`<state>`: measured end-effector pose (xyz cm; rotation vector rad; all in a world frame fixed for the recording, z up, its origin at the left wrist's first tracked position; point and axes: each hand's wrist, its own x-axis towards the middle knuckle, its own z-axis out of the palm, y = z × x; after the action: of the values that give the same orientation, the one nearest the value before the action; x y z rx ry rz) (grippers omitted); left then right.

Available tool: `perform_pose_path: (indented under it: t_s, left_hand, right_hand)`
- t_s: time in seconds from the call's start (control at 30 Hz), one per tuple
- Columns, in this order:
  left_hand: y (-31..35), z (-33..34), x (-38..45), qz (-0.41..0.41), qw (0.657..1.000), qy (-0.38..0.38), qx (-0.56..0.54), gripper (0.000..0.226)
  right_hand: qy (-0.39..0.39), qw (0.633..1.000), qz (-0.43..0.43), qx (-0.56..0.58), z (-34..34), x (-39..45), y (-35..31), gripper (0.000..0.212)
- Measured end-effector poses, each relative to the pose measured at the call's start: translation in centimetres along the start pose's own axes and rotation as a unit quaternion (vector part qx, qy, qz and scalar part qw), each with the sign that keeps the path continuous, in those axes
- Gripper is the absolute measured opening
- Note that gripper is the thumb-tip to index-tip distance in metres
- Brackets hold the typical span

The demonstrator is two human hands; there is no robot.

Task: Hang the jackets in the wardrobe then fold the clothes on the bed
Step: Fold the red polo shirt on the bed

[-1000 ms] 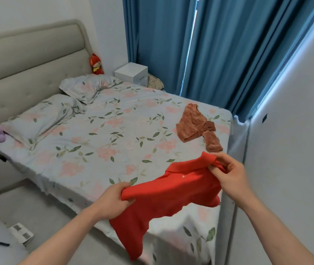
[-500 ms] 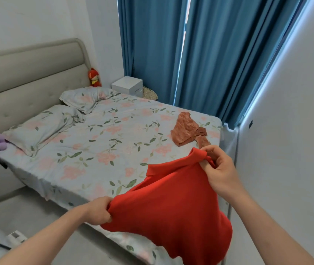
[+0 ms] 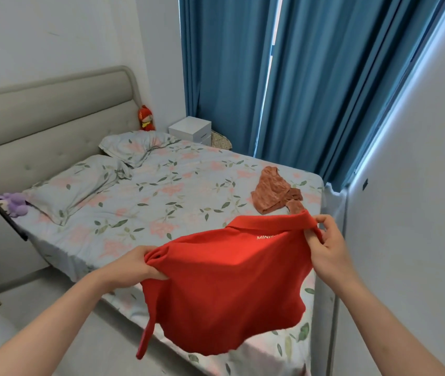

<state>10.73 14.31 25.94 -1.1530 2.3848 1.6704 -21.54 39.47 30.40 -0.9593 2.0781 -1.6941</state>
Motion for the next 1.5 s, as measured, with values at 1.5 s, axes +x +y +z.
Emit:
perform_pose_path:
  t_s: [1.5]
  left_hand:
    - [-7.2,-17.2,19.2,0.117,0.979,0.039,0.161,0.037]
  right_hand:
    - [0.079,0.990,0.119,0.003,18.6,13.5,5.9,0.020]
